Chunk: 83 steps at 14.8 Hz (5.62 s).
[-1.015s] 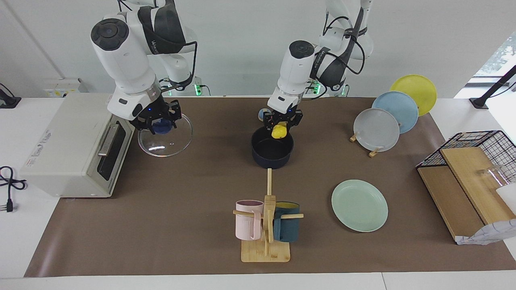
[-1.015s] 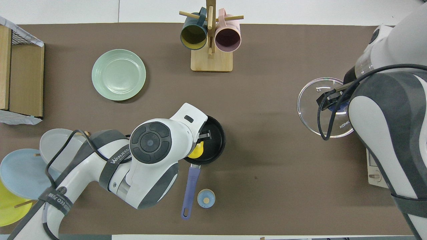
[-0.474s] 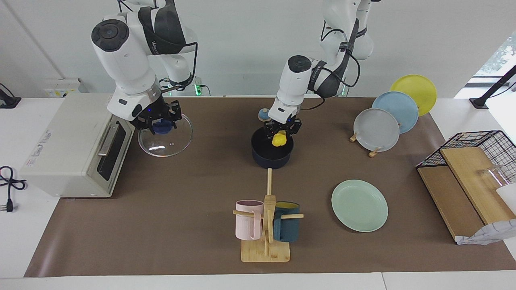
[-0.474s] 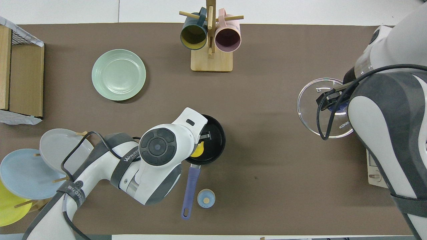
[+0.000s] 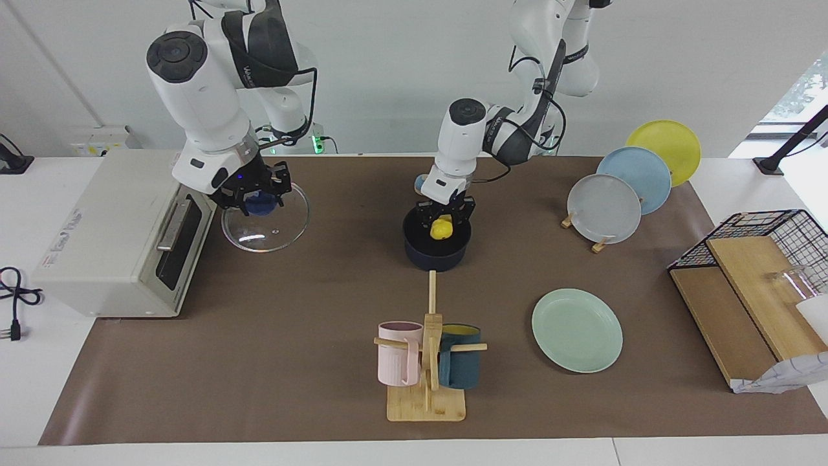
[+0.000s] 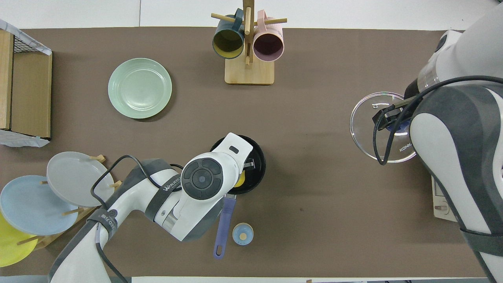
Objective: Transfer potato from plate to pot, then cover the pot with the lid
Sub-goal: 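Lower the potato into the saucepan and open the left gripper, then withdraw the left gripper while the right gripper carries the lid toward the saucepan, then lower the glass lid onto the saucepan with the right gripper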
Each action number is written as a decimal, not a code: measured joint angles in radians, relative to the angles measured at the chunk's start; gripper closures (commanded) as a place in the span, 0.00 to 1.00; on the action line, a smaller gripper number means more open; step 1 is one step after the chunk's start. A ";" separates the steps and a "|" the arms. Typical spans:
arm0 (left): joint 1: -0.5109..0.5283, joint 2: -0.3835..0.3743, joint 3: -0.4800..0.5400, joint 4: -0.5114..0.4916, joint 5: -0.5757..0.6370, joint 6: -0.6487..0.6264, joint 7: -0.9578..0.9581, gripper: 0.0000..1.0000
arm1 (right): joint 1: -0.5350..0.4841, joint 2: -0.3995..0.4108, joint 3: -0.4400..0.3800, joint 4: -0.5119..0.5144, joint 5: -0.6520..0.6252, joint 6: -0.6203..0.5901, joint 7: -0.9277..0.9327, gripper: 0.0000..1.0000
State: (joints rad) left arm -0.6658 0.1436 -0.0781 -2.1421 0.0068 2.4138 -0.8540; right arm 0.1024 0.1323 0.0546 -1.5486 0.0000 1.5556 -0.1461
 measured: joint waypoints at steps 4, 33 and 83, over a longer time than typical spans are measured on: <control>-0.007 0.030 0.000 0.000 0.020 0.011 -0.014 1.00 | 0.000 0.000 0.000 0.000 0.000 0.000 0.000 1.00; 0.115 -0.091 0.022 0.265 -0.042 -0.448 0.197 0.00 | 0.000 0.000 0.000 0.000 0.000 0.000 0.000 1.00; 0.625 -0.218 0.024 0.464 0.034 -0.808 0.861 0.00 | 0.563 0.191 0.028 -0.183 -0.039 0.561 0.693 1.00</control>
State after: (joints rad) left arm -0.0405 -0.0746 -0.0545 -1.6785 0.0407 1.6062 0.0070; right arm 0.6654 0.3237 0.0822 -1.7315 -0.0390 2.1165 0.5474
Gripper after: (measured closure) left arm 0.000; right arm 0.339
